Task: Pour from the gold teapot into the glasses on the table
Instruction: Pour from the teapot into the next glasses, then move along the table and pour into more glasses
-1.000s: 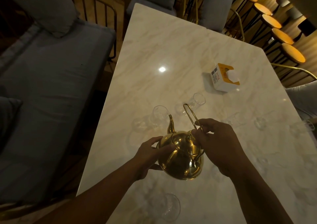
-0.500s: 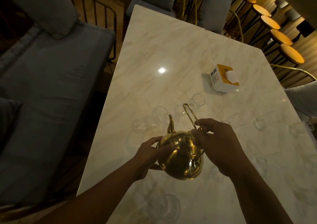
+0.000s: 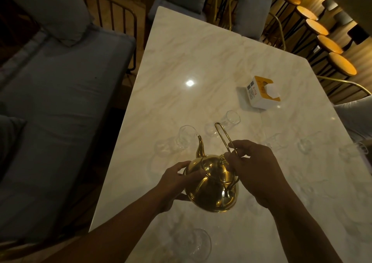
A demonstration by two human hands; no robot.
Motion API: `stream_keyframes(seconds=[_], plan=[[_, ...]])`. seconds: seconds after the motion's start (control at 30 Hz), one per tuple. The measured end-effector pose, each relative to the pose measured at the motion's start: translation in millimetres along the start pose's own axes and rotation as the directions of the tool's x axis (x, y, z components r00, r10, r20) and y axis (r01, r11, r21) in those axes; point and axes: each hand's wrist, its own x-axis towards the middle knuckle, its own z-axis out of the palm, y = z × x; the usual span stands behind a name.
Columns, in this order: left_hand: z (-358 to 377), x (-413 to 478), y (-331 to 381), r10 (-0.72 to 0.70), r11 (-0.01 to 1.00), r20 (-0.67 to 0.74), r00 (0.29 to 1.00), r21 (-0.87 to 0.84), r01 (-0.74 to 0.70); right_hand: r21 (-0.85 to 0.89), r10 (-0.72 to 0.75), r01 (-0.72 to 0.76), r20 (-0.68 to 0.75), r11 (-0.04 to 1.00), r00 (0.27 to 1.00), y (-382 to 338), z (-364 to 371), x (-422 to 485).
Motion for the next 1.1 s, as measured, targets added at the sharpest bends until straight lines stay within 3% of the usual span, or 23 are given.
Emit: stream_keyframes(seconds=[0.47, 0.7, 1.1], plan=[[-3.1, 1.5, -3.5, 0.04, 0.999, 0.006, 0.999, 0.019, -0.04, 0.008, 0.004, -0.004, 0.028, 1.0, 1.0, 14.5, -0.2, -13.2], [3.6, -0.2, -3.4, 0.099, 0.995, -0.072, 0.992, 0.016, -0.098, 0.031, -0.025, 0.024, 0.038, 0.999, 0.999, 28.4, -6.3, -21.3], [62.2, -25.9, -0.1, 0.273, 0.962, -0.256, 0.927, 0.075, -0.262, 0.07, -0.269, 0.266, 0.044, 0.962, 0.962, 56.6, -59.3, -26.9]])
